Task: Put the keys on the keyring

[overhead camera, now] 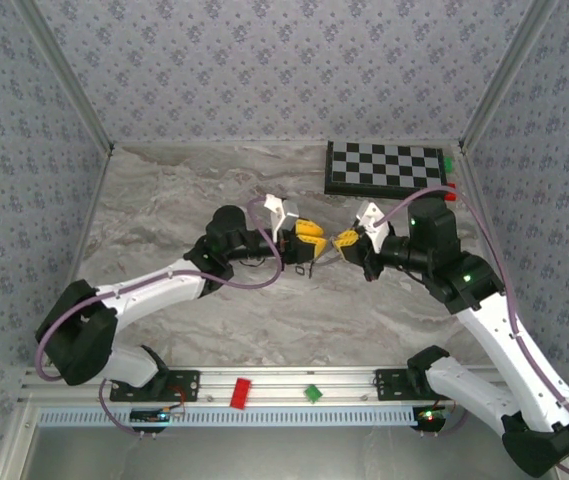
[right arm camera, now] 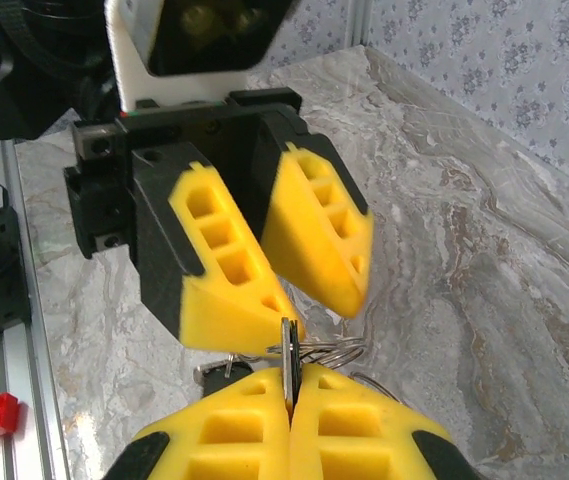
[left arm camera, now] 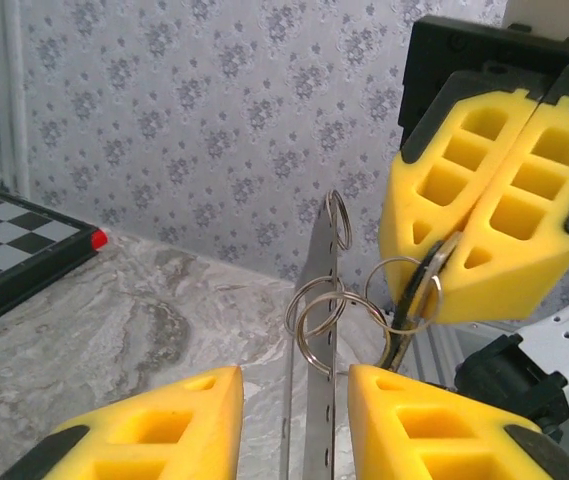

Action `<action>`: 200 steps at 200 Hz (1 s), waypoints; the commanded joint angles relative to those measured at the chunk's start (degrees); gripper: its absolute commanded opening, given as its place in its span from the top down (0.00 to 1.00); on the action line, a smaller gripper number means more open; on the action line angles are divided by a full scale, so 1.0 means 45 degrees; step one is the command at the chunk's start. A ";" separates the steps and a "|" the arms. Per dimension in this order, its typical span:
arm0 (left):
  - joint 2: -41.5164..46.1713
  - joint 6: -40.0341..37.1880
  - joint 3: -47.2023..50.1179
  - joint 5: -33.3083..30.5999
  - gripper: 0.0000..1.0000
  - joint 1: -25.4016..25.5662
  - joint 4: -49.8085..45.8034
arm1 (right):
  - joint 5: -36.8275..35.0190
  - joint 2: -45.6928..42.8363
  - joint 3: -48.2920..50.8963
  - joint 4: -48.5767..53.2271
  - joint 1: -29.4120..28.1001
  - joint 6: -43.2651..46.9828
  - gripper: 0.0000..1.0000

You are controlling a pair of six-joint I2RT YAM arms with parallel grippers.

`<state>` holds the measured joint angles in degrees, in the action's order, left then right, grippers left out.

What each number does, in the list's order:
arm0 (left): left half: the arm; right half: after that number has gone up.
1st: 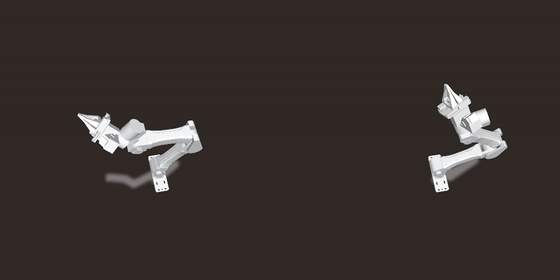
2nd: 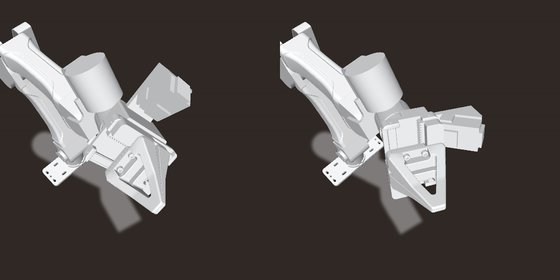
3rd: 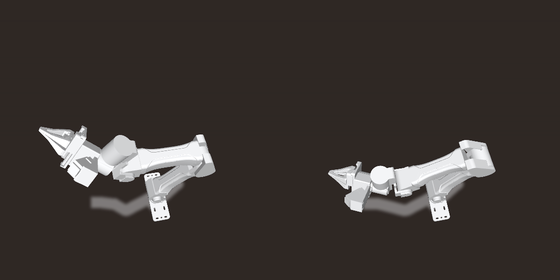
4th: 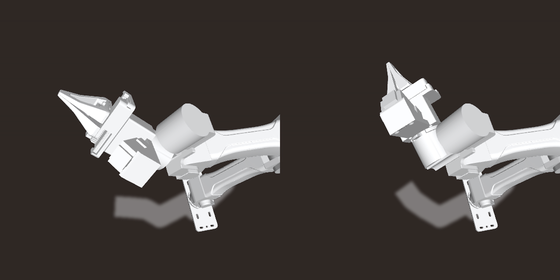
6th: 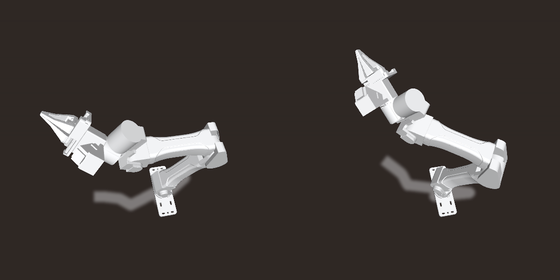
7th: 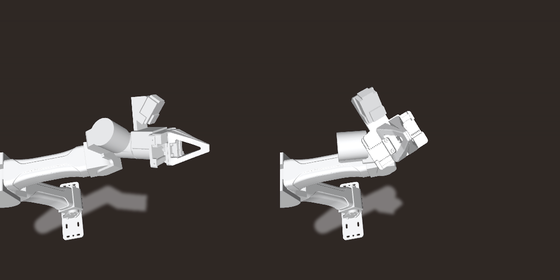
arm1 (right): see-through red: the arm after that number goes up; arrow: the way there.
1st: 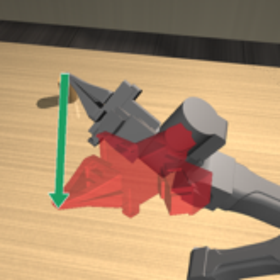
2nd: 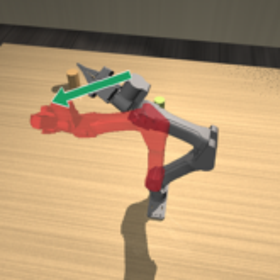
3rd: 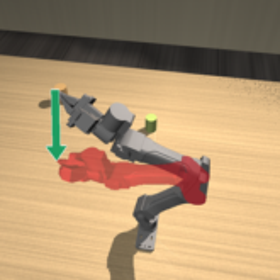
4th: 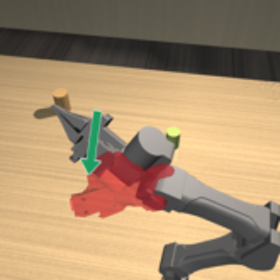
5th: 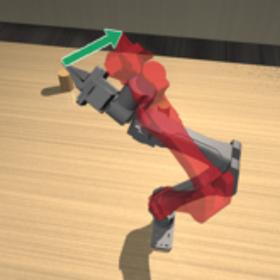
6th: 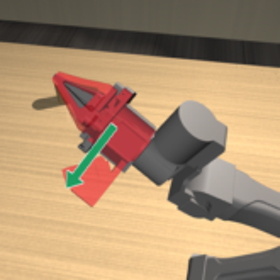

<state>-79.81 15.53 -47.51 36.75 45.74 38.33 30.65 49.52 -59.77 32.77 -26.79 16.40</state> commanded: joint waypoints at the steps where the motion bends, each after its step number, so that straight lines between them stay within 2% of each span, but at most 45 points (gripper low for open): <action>1: 0.0772 0.0004 0.0322 -0.0362 0.67 -0.0258 0.0138 | 0.0342 0.0068 0.0006 -0.0293 0.0158 0.0212 1.00; 22: 0.1076 0.0235 0.0589 -0.0902 0.67 -0.0568 0.0184 | 0.0498 0.0272 -0.0039 -0.0446 0.0196 0.0204 1.00; 48: 0.0938 0.0345 0.0546 -0.2211 0.69 -0.0879 -0.0337 | 0.0761 0.0382 -0.0073 -0.0841 0.0216 0.0378 1.00; 83: 0.0275 0.0402 0.0235 -0.1503 0.71 -0.0882 -0.0423 | 0.1380 0.0625 -0.0173 -0.1116 0.0239 0.0376 1.00; 118: 0.0202 -0.0221 0.0117 -0.0545 0.74 -0.0332 -0.0599 | 0.1537 0.0870 -0.0292 -0.1180 0.0240 0.0417 1.00; 140: 0.0573 -0.0709 0.0274 -0.0479 0.73 0.0042 -0.0707 | 0.1567 0.0908 -0.0273 -0.1123 0.0230 0.0398 1.00; 200: 0.0978 -0.1080 0.0289 -0.0491 0.70 0.0110 -0.0826 | 0.1645 0.0815 -0.0060 -0.1172 0.0256 0.0683 1.00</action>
<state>-76.90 12.75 -44.56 33.19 46.04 34.37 36.10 53.78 -59.79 29.30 -26.11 17.98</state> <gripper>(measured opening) 0.296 0.038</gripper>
